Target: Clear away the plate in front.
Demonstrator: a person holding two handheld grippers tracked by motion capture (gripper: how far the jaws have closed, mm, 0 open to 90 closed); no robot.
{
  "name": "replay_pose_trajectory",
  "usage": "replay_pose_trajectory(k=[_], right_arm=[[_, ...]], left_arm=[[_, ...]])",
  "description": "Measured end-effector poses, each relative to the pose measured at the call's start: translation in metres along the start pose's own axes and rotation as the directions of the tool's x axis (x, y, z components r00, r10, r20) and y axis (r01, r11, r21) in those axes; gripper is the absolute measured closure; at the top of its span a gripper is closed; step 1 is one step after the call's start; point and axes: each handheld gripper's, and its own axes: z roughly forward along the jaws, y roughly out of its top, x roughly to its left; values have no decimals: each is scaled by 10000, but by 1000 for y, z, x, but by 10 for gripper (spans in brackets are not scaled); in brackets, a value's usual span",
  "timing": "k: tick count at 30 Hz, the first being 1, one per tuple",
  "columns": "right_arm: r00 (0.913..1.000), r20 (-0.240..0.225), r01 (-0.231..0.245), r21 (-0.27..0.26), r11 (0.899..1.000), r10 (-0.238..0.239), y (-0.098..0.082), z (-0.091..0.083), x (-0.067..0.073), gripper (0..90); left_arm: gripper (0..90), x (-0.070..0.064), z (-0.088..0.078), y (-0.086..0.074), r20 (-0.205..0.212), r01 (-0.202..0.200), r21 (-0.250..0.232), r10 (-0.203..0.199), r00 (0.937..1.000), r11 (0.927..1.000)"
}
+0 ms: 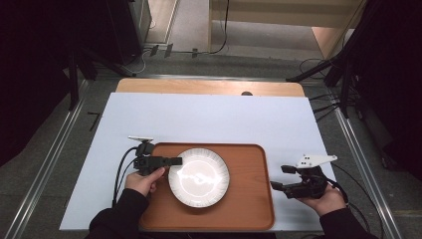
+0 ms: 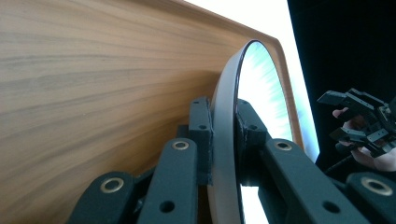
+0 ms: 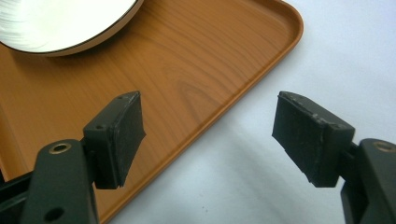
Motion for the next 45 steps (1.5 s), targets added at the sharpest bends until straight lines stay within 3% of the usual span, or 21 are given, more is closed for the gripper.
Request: replay_pose_trajectory(k=[4,13,17,21,25,31,36,40,45], right_arm=[[10000,1,4,4,10000,-4,0,0,0,254],[10000,-23,50,-19,10000,-50,0,0,0,254],[10000,-25,71,-6,10000,-71,0,0,0,254],[10000,-41,79,6,10000,-79,0,0,0,254],[10000,-51,38,28,10000,-38,0,1,0,254],[10000,-77,58,49,10000,-57,1,1,0,254],[9999,-72,97,45,9999,-97,1,2,0,254],[9999,-71,74,101,9999,-74,1,2,-1,253],[9999,-92,122,90,9999,-121,1,2,-1,253]], left_arm=[[821,-1,4,-1,-325,-228,216,235,9992,9995],[831,-6,10,-3,-504,-523,417,544,9973,9978],[839,-7,12,-5,-902,-785,466,824,9925,9958],[840,-7,12,-5,-935,-871,490,914,9914,9950],[831,-9,13,-5,-1220,-1186,598,1252,9846,9911],[826,-10,12,-5,-1247,-1297,608,1365,9828,9897],[801,-15,12,-4,-1549,-1732,801,1839,9707,9816],[769,-18,12,-4,-1614,-1936,912,2063,9651,9768],[714,-21,11,-1,-1514,-2013,1198,2183,9641,9722]])
